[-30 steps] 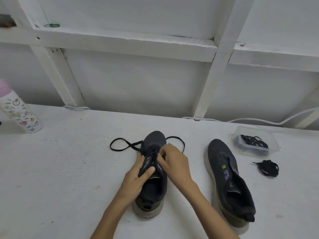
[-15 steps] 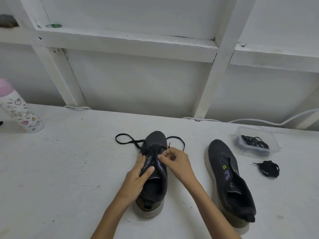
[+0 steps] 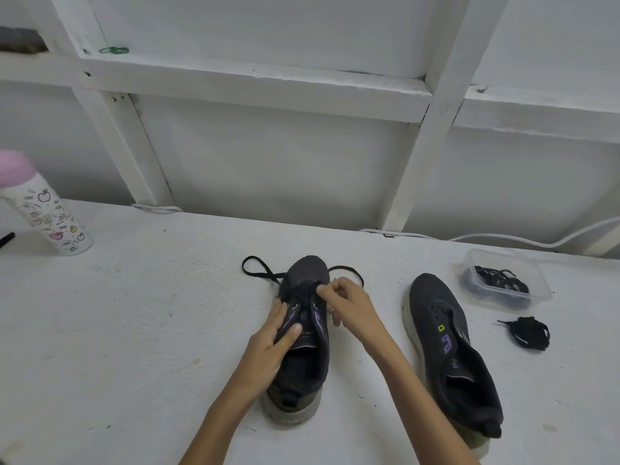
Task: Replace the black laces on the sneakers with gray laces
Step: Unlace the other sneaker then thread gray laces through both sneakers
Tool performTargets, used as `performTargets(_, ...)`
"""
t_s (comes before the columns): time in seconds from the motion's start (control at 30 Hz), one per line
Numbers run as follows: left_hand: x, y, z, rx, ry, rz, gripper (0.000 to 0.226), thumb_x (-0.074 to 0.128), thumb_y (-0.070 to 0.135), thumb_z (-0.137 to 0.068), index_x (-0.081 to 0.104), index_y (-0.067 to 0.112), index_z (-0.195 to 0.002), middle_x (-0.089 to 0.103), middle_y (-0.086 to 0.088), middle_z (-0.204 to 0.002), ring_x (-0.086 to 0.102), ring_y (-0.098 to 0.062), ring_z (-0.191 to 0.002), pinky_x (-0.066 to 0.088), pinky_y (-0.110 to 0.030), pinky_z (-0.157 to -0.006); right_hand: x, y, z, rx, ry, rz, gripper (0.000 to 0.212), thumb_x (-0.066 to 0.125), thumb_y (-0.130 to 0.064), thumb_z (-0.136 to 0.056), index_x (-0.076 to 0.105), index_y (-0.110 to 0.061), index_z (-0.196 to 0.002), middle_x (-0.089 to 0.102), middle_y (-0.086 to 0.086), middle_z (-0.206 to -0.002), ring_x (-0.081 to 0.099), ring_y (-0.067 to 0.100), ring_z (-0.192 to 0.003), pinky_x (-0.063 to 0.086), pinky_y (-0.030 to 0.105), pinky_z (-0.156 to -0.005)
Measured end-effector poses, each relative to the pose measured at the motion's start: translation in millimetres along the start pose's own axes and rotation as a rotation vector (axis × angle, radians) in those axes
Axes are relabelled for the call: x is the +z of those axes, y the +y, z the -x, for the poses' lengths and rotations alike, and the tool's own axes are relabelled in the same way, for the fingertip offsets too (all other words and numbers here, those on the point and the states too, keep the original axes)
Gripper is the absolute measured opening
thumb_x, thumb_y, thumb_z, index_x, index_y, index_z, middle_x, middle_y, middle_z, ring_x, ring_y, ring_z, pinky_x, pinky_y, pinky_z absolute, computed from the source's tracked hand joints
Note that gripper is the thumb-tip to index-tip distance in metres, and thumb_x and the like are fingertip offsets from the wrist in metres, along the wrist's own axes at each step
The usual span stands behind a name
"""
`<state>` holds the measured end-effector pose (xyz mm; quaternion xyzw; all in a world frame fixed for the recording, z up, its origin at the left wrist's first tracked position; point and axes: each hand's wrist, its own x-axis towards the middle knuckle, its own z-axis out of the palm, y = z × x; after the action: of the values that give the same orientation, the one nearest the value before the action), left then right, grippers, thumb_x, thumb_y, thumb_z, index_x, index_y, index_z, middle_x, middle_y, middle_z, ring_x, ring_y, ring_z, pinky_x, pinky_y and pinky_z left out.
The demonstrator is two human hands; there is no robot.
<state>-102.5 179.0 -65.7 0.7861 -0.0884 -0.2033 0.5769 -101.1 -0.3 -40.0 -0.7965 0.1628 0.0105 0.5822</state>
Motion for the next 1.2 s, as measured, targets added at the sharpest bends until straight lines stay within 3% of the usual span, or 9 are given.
performTargets(0.07, 0.8, -0.1, -0.6, 0.005, 0.001, -0.001, 0.061, 0.054, 0.031, -0.096, 0.027, 0.026, -0.150, 0.022, 0.014, -0.157, 0.022, 0.000, -0.141, 0.022, -0.014, -0.109, 0.4, 1.9, 7.0, -0.010, -0.039, -0.015, 0.022, 0.069, -0.030, -0.088, 0.057, -0.014, -0.079, 0.059, -0.003, -0.065, 0.050, 0.005, -0.049, 0.042, 0.020, -0.051)
performTargets(0.2, 0.1, 0.1, -0.1, -0.009, 0.001, 0.032, 0.061, 0.055, 0.030, -0.096, 0.028, 0.025, -0.150, 0.024, 0.016, -0.156, 0.024, 0.001, -0.140, 0.023, -0.016, -0.111, 1.9, 2.8, 6.0, -0.094, -0.046, -0.006, 0.020, 0.064, -0.015, -0.091, 0.058, 0.001, -0.080, 0.057, 0.005, -0.065, 0.049, 0.010, -0.051, 0.044, 0.028, -0.055)
performTargets(0.27, -0.8, -0.1, 0.4, -0.014, 0.007, 0.051, 0.060, 0.055, 0.029, -0.096, 0.028, 0.024, -0.150, 0.024, 0.016, -0.156, 0.024, 0.001, -0.141, 0.022, -0.018, -0.113, -2.2, -2.7, -0.5, -0.117, 0.022, -0.008, 0.017, 0.063, -0.014, -0.091, 0.059, 0.001, -0.083, 0.058, 0.002, -0.065, 0.049, 0.011, -0.050, 0.043, 0.031, -0.056)
performTargets(0.4, -0.3, -0.1, 1.9, -0.015, 0.011, 0.046, 0.061, 0.055, 0.028, -0.096, 0.028, 0.024, -0.151, 0.023, 0.018, -0.156, 0.022, 0.001, -0.142, 0.021, -0.019, -0.114, -8.9, -12.8, -7.1, -0.082, 0.198, -0.093, 0.013, 0.061, -0.016, -0.092, 0.061, -0.009, -0.081, 0.058, 0.000, -0.069, 0.048, 0.011, -0.048, 0.041, 0.022, -0.051)
performTargets(0.63, 0.0, 0.2, 0.5, -0.009, 0.002, 0.033, 0.060, 0.055, 0.031, -0.096, 0.028, 0.029, -0.150, 0.022, 0.016, -0.157, 0.023, -0.002, -0.143, 0.023, -0.027, -0.118, -4.0, -3.2, 10.1, -0.045, -0.075, -0.092, 0.016, 0.075, -0.016, -0.084, 0.066, -0.004, -0.081, 0.061, 0.000, -0.063, 0.052, 0.009, -0.047, 0.036, 0.013, -0.043)
performTargets(0.77, -0.3, 1.1, 1.1, -0.015, 0.005, 0.048, 0.060, 0.056, 0.028, -0.096, 0.029, 0.025, -0.150, 0.023, 0.015, -0.157, 0.023, -0.001, -0.143, 0.022, -0.022, -0.116, -5.8, -6.1, 2.6, -0.065, 0.007, -0.014, 0.014, 0.067, -0.010, -0.088, 0.064, -0.004, -0.077, 0.059, 0.004, -0.065, 0.053, 0.012, -0.051, 0.036, 0.012, -0.045)
performTargets(0.93, 0.3, 0.9, 1.8, -0.020, 0.012, 0.060, 0.060, 0.056, 0.024, -0.096, 0.028, 0.023, -0.150, 0.024, 0.016, -0.156, 0.023, 0.000, -0.142, 0.022, -0.017, -0.112, -26.6, -12.2, -16.0, -0.037, 0.301, -0.205, 0.018, 0.062, -0.015, -0.092, 0.058, -0.008, -0.076, 0.058, 0.000, -0.073, 0.054, 0.012, -0.050, 0.036, 0.022, -0.050)
performTargets(1.07, 0.7, 1.8, 1.0, -0.008, 0.016, 0.051, 0.059, 0.055, 0.023, -0.097, 0.029, 0.025, -0.149, 0.025, 0.016, -0.155, 0.025, 0.001, -0.139, 0.024, -0.015, -0.108, -18.7, -7.1, -0.8, 0.030, 0.059, -0.107, 0.028, 0.077, -0.028, -0.082, 0.065, -0.002, -0.080, 0.061, 0.000, -0.065, 0.054, 0.010, -0.050, 0.035, 0.020, -0.044)
performTargets(1.2, 1.0, 1.8, 0.5, -0.009, 0.017, 0.040, 0.059, 0.055, 0.023, -0.097, 0.030, 0.025, -0.150, 0.027, 0.016, -0.154, 0.028, -0.002, -0.140, 0.026, -0.017, -0.109, -5.8, -2.5, 11.4, -0.013, -0.048, -0.147, 0.021, 0.079, -0.015, -0.080, 0.064, -0.004, -0.069, 0.061, 0.002, -0.057, 0.053, 0.007, -0.047, 0.036, 0.014, -0.043)
